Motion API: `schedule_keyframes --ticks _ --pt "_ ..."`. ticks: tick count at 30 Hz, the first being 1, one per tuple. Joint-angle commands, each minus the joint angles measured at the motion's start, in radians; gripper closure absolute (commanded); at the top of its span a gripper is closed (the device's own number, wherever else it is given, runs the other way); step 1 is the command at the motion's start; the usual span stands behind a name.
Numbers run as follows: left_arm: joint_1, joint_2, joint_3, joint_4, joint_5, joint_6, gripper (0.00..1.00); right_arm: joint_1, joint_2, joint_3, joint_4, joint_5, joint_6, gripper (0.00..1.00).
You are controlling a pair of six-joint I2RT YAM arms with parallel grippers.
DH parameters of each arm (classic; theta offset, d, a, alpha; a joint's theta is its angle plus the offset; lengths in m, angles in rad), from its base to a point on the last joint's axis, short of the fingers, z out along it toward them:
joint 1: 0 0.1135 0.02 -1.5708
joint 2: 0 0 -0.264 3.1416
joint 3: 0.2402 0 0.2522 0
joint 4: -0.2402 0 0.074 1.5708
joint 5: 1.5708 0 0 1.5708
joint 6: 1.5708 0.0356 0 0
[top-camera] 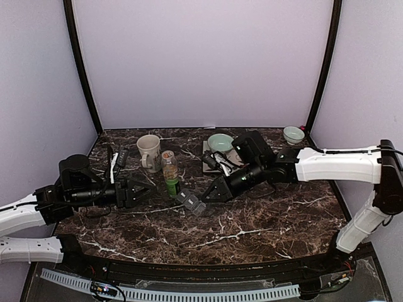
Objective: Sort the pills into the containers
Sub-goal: Open the lid of the pill container, then place the pill container at the center of the board.
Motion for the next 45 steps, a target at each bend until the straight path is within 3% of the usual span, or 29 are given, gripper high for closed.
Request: schedule_keyframes --ticks 1,10,27,31,35,45 --pt "0.002 -0.034 -0.025 -0.046 -0.042 -0.004 0.31 -0.069 0.103 0.051 -0.100 -0.040 -0.139 1.00" --pt "0.002 -0.088 -0.037 -0.080 -0.091 -0.009 0.32 -0.168 0.267 0.133 -0.185 -0.141 -0.299 1.00" --pt "0.002 -0.027 -0.006 -0.101 -0.120 -0.005 0.33 -0.281 0.491 0.230 -0.305 -0.229 -0.476 1.00" --pt "0.002 -0.026 -0.005 -0.105 -0.126 -0.008 0.34 -0.290 0.507 0.234 -0.302 -0.220 -0.482 0.89" --pt "0.002 -0.025 -0.002 -0.108 -0.128 -0.010 0.34 -0.296 0.510 0.240 -0.296 -0.219 -0.481 0.70" --pt "0.002 -0.012 -0.009 -0.093 -0.118 -0.008 0.34 -0.298 0.475 0.250 -0.283 -0.199 -0.451 0.56"
